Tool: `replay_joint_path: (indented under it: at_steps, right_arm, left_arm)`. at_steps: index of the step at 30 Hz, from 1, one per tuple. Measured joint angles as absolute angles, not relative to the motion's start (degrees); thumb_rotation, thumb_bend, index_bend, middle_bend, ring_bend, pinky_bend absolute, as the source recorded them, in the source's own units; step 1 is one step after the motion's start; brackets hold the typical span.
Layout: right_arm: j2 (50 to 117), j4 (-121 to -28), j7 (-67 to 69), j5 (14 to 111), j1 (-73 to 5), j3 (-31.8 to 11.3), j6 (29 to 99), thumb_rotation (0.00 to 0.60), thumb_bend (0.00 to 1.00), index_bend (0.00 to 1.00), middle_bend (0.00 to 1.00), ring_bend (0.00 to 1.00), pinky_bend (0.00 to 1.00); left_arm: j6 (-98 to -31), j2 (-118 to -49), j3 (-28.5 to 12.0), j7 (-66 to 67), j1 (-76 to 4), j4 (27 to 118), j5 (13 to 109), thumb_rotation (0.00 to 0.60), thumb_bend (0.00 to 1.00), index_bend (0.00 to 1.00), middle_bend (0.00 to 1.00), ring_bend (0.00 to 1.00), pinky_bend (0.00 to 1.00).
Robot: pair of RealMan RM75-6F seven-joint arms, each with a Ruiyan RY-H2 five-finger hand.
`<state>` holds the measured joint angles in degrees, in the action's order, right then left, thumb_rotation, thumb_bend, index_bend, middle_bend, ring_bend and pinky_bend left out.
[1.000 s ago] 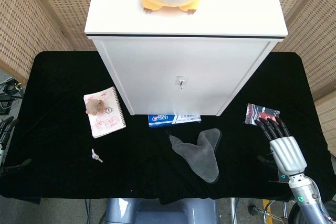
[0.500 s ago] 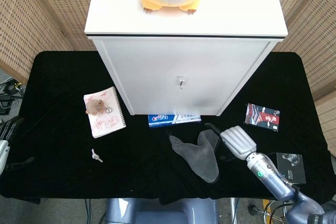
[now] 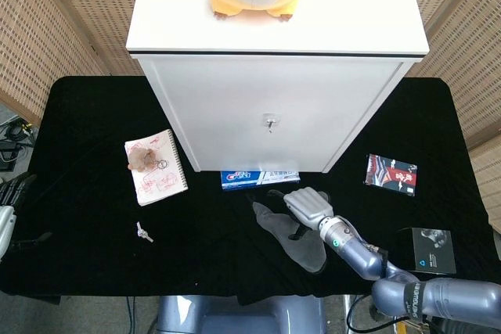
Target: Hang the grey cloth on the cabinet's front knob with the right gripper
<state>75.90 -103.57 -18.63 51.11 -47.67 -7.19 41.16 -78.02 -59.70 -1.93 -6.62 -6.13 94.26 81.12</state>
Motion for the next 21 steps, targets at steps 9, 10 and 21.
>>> replay_joint_path:
  at_steps: [9, 10, 21]
  right_arm:
    - [82.8, -102.6, -28.6, 33.3, -56.7, -5.2, 44.3, 0.600, 0.05, 0.23, 0.96, 0.99, 1.00]
    - [83.6, -102.3, -29.6, 31.7, -57.7, -4.9, 44.9, 0.600, 0.05, 0.24, 0.96, 0.99, 1.00]
    - [88.6, -99.9, -35.9, 21.8, -62.1, -2.7, 52.3, 0.600, 0.09, 0.27, 0.96, 1.00, 1.00]
  left_arm:
    - [-77.4, -59.9, -2.0, -6.3, -6.4, 94.1, 80.6, 0.600, 0.00, 0.00, 0.00, 0.00, 0.00]
    - [-77.4, -59.9, -2.0, -6.3, -6.4, 94.1, 80.6, 0.600, 0.00, 0.00, 0.00, 0.00, 0.00]
    - [-77.0, -60.0, -2.1, -6.7, -6.5, 93.6, 80.1, 0.600, 0.00, 0.00, 0.00, 0.00, 0.00]
